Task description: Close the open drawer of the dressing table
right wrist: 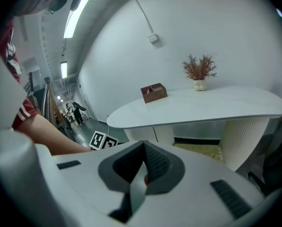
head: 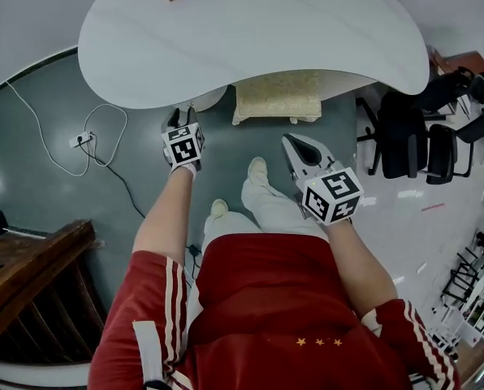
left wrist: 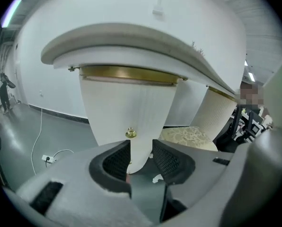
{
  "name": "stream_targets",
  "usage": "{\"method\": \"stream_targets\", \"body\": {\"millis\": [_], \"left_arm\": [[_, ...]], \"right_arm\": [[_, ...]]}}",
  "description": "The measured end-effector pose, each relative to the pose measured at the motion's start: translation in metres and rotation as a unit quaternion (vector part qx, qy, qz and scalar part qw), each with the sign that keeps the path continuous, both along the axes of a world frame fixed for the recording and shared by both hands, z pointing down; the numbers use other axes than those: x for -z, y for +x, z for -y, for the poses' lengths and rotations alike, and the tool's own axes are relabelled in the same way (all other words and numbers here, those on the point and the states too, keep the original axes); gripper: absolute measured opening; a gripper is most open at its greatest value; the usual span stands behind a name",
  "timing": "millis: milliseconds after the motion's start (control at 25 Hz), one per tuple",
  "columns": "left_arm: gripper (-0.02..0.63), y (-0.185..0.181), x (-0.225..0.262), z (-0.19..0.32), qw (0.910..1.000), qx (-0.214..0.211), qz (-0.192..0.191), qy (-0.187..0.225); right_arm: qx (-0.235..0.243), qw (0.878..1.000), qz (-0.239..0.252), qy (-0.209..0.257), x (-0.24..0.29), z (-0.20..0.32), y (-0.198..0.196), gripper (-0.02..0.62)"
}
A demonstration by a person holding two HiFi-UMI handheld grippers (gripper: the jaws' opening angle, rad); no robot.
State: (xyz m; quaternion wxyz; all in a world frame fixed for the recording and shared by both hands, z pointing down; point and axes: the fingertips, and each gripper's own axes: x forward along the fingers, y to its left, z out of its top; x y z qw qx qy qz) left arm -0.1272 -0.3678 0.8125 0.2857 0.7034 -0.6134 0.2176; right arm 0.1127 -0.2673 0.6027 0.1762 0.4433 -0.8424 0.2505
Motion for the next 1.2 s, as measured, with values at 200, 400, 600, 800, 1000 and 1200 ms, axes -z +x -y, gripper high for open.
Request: {"method": "stream_targets", "body": {"millis": [200,400,600,800,1000,1200], "left_arm": [[0.137,0.003,0.044,-0.034,0.9996,-0.022,-0.012,0.014],[0.144,-0.008,0.102,-0.072,0.9973,-0.045,-0.029,0.05],[0.154,-0.017,0.138,-0.13,0.9957,-0.037,-0.071,0.046],[0.154,-0.027,0.167,-0.176,0.9936,-0.054,-0.084,0.053],[0.172,-0.046,0.194,-0.215,0.9915,-0.044,-0.113,0.046],[0.161,-0.035,0.234,-0.238,0.9801,-0.102,-0.165,0.043]], "right_arm": [[0.022,1.0,-0.002,0.001,0.028,-0.014,-0.015,0.005],[0.026,1.0,0.003,0.012,0.056,-0.021,-0.035,0.005],[0.035,0.999,0.01,0.037,0.094,-0.042,-0.058,0.005],[0.037,0.998,0.016,0.058,0.123,-0.065,-0.082,0.005],[0.03,0.996,0.044,0.067,0.161,-0.093,-0.095,0.005],[0.018,0.993,0.054,0.102,0.212,-0.108,-0.09,0.005]]}}
